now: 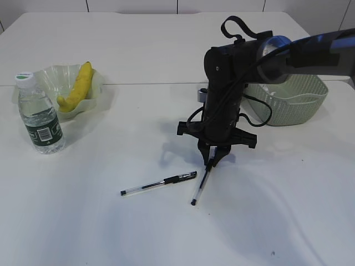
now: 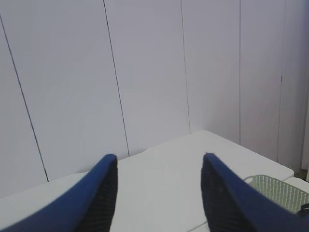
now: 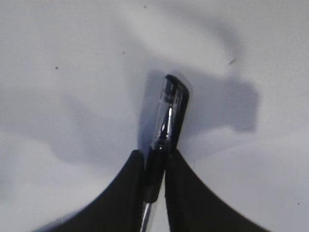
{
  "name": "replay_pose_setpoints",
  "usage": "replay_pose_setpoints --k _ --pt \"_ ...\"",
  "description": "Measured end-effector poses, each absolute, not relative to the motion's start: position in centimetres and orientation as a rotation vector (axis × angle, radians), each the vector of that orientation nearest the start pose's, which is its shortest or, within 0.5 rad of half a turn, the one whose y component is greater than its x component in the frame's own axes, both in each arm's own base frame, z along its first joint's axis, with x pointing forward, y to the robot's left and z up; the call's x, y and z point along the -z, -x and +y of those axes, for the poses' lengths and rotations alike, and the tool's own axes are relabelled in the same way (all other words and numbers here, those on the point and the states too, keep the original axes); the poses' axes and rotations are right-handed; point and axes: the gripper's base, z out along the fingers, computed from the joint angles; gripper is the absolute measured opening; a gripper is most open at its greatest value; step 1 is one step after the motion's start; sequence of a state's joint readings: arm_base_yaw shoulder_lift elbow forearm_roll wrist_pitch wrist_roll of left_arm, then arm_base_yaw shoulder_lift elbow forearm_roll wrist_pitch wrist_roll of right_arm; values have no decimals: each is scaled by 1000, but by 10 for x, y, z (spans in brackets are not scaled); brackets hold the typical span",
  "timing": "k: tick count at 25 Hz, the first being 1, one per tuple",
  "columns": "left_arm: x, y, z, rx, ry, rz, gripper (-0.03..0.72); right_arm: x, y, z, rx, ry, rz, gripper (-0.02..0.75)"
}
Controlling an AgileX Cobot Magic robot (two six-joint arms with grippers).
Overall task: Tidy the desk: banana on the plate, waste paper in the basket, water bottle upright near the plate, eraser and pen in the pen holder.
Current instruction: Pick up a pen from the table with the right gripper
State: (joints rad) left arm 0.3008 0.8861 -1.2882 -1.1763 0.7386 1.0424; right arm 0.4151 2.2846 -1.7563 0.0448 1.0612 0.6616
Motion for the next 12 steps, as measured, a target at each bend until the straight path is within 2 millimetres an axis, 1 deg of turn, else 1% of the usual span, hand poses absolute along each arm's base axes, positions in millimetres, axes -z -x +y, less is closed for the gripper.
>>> replay_pose_setpoints --k 12 --pt "-515 -144 -14 238 -323 1415 388 -133 -417 185 -73 -358 3073 107"
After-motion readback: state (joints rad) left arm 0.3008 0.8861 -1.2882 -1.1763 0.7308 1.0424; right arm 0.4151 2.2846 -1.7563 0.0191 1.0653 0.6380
